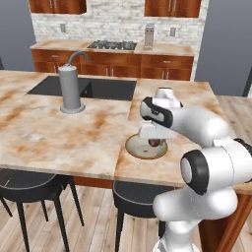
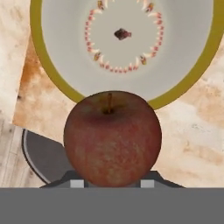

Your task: Retrieve the apple and orange from the fridge and place them into the bowl on the dining table.

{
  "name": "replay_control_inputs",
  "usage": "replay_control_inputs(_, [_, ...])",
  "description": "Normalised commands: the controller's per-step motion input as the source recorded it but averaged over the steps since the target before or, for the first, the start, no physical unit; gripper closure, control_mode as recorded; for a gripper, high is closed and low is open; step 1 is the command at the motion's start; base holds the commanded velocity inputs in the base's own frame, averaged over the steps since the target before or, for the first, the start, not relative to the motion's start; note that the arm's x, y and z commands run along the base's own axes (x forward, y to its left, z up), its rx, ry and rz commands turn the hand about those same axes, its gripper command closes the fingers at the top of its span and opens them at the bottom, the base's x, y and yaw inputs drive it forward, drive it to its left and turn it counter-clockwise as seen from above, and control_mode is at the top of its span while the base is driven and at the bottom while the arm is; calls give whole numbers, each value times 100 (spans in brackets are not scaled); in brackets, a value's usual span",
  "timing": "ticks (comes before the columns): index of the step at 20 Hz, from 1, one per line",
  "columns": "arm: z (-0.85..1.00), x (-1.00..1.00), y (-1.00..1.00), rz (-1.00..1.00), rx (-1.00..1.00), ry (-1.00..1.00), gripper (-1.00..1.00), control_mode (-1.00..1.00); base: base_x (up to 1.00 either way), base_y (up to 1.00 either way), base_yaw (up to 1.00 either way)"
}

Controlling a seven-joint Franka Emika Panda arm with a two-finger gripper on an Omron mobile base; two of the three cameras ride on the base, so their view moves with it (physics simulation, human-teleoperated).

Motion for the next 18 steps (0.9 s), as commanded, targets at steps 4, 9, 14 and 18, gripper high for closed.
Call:
replay_control_inputs(4, [-44,38,1,0,0,11,100,-100,0,0,0])
replay_control_inputs(9, [-39,51,0,0,0,7,100,-100,0,0,0])
replay_control_inputs(14, [-25,53,0,0,0,2,100,-100,0,0,0])
replay_control_inputs(18, [19,-43,-4,0,0,-4,100,-100,0,0,0])
